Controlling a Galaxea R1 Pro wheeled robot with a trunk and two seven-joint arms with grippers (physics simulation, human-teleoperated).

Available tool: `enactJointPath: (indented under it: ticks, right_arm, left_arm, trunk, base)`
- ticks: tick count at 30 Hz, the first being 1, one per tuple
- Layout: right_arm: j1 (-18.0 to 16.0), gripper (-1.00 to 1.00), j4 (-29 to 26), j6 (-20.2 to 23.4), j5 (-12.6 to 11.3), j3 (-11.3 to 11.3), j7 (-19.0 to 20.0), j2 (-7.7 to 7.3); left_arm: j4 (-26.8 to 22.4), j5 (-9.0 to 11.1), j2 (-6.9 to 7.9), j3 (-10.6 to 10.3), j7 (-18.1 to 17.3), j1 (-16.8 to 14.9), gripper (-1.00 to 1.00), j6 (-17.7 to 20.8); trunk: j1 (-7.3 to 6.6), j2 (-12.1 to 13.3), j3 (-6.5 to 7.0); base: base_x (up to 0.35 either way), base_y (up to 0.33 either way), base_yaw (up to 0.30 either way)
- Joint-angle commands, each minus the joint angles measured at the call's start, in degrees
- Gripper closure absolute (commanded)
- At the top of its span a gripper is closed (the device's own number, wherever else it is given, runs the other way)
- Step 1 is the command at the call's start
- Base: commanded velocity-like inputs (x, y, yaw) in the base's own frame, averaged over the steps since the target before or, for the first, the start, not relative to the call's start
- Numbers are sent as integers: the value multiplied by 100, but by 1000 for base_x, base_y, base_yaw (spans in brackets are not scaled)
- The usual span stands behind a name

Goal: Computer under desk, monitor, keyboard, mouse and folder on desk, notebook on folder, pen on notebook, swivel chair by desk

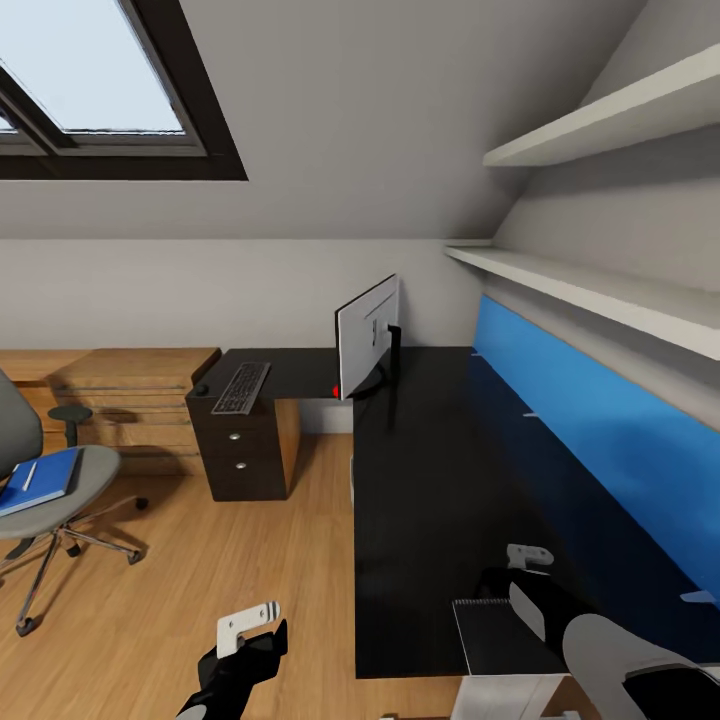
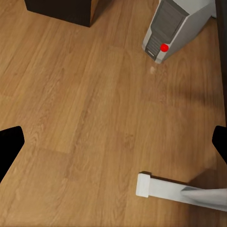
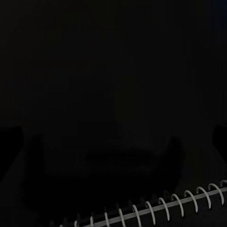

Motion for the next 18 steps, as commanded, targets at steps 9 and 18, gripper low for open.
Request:
enactJointPath:
  ticks: [9, 18]
  right_arm:
    - [0, -100, -12, 210, -48, 49, -41, -3]
    - [0, -100, -15, 358, -48, 49, -35, -3]
  left_arm:
    - [12, 51, 10, -5, 40, -2, -100, 13]
    - [13, 51, 11, -5, 45, -2, -100, 13]
  trunk:
    - [1, -5, -6]
    - [1, -5, -6]
  base:
    - [0, 0, 0]
    - [-130, 0, 0]
